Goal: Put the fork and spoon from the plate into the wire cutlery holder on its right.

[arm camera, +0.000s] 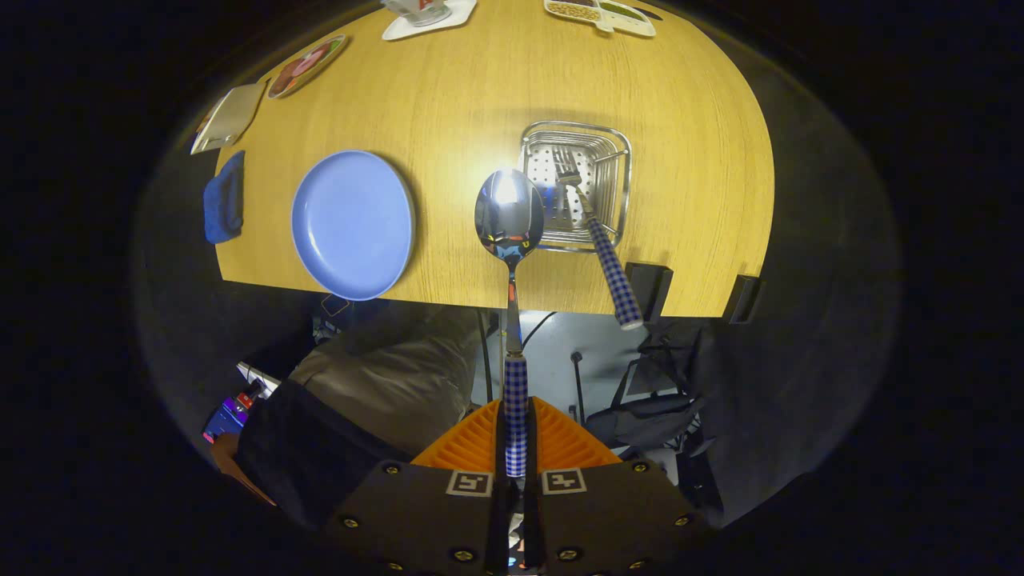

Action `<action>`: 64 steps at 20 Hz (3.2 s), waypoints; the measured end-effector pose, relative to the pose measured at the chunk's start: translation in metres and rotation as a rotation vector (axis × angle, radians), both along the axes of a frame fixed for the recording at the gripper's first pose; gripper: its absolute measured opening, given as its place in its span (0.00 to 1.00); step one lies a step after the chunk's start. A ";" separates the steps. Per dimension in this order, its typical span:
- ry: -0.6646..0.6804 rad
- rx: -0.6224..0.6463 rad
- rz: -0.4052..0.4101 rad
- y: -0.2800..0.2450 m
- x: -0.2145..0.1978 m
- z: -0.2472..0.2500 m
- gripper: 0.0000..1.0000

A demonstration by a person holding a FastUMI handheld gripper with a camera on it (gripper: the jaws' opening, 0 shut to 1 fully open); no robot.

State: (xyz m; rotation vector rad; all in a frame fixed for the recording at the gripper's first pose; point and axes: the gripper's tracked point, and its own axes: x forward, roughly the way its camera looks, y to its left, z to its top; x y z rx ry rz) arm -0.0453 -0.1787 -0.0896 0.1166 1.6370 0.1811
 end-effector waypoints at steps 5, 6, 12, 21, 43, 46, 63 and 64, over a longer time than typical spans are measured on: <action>0.085 -0.038 -0.018 -0.014 0.025 -0.013 0.08; 0.099 -0.035 -0.014 -0.011 0.029 -0.014 0.08; 0.199 -0.054 0.044 -0.005 0.047 -0.020 0.08; 0.234 -0.128 0.131 -0.023 0.071 -0.016 0.11; -1.389 -0.091 -0.190 0.096 0.079 0.175 0.18; -1.637 -0.115 -0.186 0.116 0.050 0.216 0.18; -1.944 0.017 -0.093 0.224 0.062 0.244 0.93; -1.989 0.051 -0.092 0.235 0.061 0.252 1.00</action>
